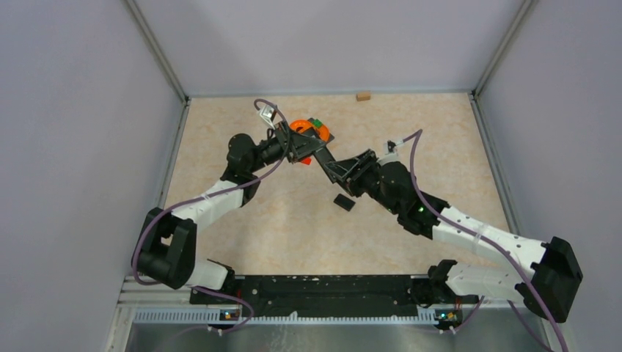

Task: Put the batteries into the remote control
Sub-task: Load the battery into the remote control, then pick up the battery cover at the center of the board.

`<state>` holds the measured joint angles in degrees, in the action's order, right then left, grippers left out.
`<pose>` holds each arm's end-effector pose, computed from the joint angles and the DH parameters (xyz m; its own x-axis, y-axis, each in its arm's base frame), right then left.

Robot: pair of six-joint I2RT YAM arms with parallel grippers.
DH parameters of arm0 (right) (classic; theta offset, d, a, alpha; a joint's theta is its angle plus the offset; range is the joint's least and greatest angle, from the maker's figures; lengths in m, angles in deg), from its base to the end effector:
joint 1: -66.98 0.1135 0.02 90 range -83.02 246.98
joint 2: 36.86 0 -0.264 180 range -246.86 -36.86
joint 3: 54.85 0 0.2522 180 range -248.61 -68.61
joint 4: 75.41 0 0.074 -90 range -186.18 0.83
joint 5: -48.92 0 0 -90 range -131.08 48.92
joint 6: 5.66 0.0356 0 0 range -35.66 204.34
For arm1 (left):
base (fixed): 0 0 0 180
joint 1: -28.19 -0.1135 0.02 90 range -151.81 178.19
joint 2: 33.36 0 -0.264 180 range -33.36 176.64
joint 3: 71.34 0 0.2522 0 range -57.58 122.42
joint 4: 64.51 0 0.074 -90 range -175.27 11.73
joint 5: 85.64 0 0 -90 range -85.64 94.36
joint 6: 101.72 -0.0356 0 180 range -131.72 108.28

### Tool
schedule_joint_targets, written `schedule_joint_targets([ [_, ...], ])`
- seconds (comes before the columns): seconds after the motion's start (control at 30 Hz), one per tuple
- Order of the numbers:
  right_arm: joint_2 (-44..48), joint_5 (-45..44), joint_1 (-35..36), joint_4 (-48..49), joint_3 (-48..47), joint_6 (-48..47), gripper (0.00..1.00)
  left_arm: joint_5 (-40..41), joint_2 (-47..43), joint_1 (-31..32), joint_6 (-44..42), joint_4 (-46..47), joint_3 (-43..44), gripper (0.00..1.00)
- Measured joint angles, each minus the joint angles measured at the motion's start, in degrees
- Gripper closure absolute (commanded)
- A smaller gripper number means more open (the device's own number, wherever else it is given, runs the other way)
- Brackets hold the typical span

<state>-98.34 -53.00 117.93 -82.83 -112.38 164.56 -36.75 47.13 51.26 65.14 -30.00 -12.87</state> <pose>0.1646 0.1913 0.3066 -0.6442 0.7364 -0.2067 0.0150 0.2823 0.9592 0.2748 -0.1425 0.3011 -0.8174 -0.4493 -0.3604 0.3951 0.0179 -0.9184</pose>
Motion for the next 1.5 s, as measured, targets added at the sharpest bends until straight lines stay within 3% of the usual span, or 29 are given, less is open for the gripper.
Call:
schedule_joint_targets([
  [0.17,0.5,0.5,-0.1,1.6,0.9,0.0,0.63,0.0,0.0,-0.1,1.1,0.2,0.0,1.00],
  [0.3,0.8,0.6,-0.1,2.0,1.1,-0.3,0.29,0.0,0.0,-0.1,1.9,0.6,0.0,1.00],
  [0.37,1.2,0.4,-0.2,2.1,1.8,-1.4,0.21,-0.1,0.0,0.0,1.8,1.0,0.0,1.00],
  [0.67,5.2,2.2,-4.4,-1.0,2.6,-9.8,0.21,-0.2,-0.5,-0.9,-3.8,-3.6,0.0,1.00],
  [0.87,6.7,1.9,-10.7,-10.8,1.8,-22.8,0.24,5.3,-7.3,-4.3,-16.1,-23.6,0.0,1.00],
  [1.07,-8.6,2.7,-12.5,-21.3,-6.0,-42.5,0.28,12.5,-12.2,-7.6,-24.4,-39.1,0.1,1.00],
  [1.1,-12.1,2.2,-12.1,-22.6,-7.2,-45.7,0.27,13.3,-12.4,-8.0,-24.9,-40.9,0.2,1.00],
  [1.13,-14.3,1.6,-11.7,-23.3,-7.8,-47.8,0.21,14.0,-12.4,-8.4,-25.5,-42.3,0.2,1.00],
  [1.17,-16.7,0.7,-11.1,-23.8,-8.0,-50.6,0.09,14.7,-12.5,-8.9,-25.9,-43.8,0.2,1.00],
  [1.2,-18.6,0.2,-10.3,-24.2,-8.0,-52.9,0.06,15.3,-12.5,-9.3,-26.2,-45.0,0.2,1.00],
  [1.5,-27.4,-0.4,-4.7,-27.0,-9.8,-67.7,0.07,16.3,-12.5,-11.4,-27.4,-48.9,0.3,1.00],
])
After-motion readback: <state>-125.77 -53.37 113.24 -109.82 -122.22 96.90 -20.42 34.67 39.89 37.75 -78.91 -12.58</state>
